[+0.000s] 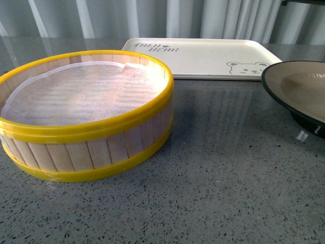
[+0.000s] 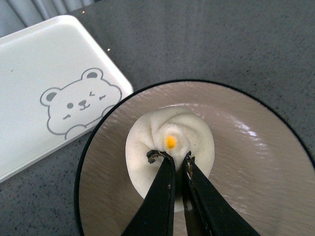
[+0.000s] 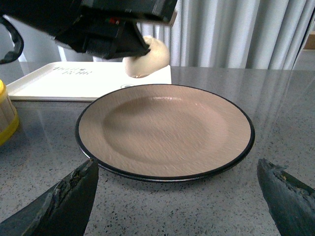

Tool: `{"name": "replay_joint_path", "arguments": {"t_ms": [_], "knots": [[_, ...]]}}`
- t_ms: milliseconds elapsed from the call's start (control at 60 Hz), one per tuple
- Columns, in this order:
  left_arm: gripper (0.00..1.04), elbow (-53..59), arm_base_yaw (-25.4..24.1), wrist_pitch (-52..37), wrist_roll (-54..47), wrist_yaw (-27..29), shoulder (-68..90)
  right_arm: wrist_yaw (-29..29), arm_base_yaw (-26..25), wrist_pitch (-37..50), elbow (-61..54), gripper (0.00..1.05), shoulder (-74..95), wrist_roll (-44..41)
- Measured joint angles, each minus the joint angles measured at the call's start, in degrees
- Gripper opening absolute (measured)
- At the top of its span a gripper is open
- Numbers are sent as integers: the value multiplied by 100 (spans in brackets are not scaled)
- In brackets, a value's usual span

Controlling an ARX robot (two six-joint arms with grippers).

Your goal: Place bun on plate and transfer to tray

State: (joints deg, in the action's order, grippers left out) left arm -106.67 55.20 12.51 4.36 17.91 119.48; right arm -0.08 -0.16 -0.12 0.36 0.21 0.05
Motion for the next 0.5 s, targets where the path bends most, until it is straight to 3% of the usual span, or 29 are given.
{"name": "replay_joint_path", "arguments": {"t_ms": [500], "knots": [[4,-671,-17,339,-181,-229,461,2,0,0,0,96,0,-2]]}}
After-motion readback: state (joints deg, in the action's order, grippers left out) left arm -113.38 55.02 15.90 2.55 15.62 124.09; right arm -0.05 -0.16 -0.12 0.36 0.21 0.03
